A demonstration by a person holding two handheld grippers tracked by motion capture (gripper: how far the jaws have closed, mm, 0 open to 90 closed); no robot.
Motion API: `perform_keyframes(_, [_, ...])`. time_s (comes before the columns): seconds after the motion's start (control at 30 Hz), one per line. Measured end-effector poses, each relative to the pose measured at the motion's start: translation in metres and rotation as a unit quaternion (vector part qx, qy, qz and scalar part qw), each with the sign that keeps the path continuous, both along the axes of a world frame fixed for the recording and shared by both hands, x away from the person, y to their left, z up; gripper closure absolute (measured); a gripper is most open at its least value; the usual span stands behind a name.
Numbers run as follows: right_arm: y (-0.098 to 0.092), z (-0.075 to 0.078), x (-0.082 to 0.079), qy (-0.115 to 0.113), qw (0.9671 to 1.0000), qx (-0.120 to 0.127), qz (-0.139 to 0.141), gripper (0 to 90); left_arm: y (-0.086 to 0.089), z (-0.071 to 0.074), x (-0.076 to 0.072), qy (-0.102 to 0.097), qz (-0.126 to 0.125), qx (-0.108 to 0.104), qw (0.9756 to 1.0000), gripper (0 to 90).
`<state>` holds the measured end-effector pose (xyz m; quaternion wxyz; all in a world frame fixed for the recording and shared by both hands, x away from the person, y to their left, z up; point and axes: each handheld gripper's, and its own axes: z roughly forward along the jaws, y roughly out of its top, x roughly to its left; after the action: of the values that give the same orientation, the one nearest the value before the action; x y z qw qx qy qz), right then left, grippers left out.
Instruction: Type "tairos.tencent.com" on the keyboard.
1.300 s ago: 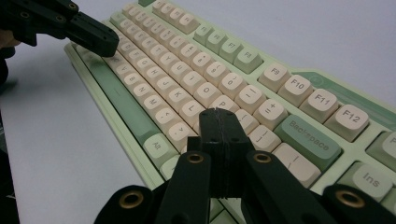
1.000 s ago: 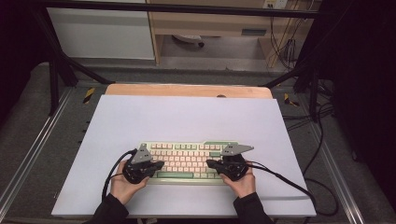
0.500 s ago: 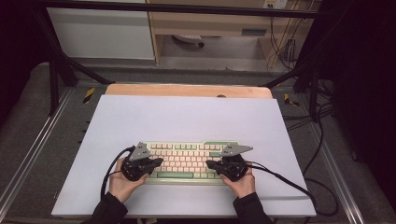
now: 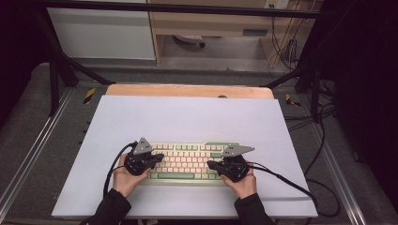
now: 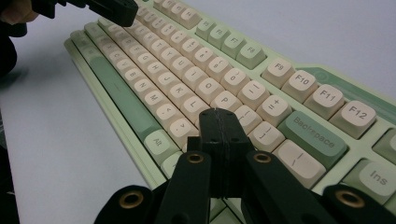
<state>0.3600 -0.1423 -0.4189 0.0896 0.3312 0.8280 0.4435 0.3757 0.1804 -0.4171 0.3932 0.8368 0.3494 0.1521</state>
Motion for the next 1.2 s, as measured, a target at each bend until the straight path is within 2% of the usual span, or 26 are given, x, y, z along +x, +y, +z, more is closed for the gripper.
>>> perform_keyframes(0.17, [0.000,0.000,0.000,-0.002,1.0000,0.001,0.001,90.0,-0.001,-0.004,0.004,0.001,0.007,0.013,0.9999,90.0])
perform_keyframes(0.7, [0.000,0.000,0.000,-0.001,1.0000,0.001,0.001,90.0,-0.004,-0.010,0.006,0.005,0.003,0.022,0.9997,90.0])
perform_keyframes(0.87, [0.000,0.001,0.000,-0.001,1.0000,0.002,0.001,90.0,-0.003,-0.007,0.004,0.000,0.003,0.014,0.9999,90.0])
perform_keyframes(1.2, [0.001,0.002,0.000,-0.002,1.0000,0.009,0.002,90.0,0.005,0.006,-0.009,-0.011,-0.010,-0.002,0.9999,89.9])
